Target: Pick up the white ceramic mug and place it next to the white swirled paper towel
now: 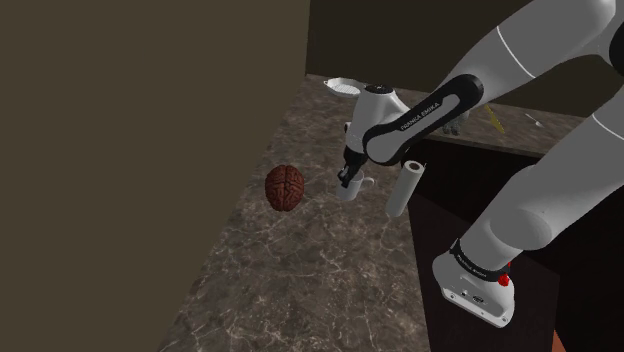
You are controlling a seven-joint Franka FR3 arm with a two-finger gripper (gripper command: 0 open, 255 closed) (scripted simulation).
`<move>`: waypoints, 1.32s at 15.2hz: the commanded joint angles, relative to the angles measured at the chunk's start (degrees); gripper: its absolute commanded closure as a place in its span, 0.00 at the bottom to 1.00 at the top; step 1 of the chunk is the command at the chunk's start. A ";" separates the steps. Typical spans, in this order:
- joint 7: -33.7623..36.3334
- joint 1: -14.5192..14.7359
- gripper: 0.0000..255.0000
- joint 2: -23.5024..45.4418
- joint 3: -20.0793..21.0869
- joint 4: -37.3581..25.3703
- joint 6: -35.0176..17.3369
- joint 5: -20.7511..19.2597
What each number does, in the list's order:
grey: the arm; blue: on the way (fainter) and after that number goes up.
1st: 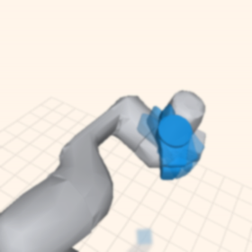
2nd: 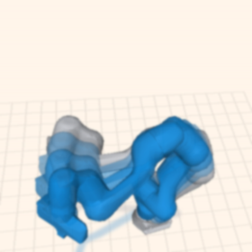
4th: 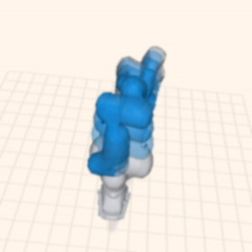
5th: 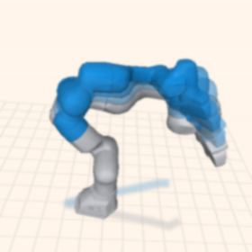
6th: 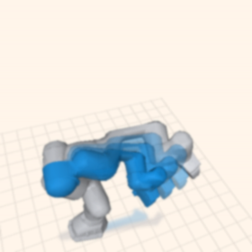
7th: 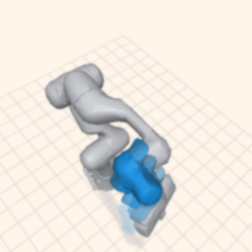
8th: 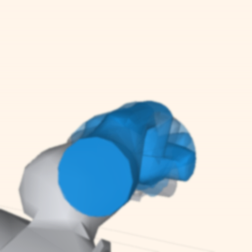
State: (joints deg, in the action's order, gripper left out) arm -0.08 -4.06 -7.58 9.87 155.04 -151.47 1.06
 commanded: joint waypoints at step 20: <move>-1.26 0.68 0.00 -7.87 -0.51 -1.35 9.15 1.71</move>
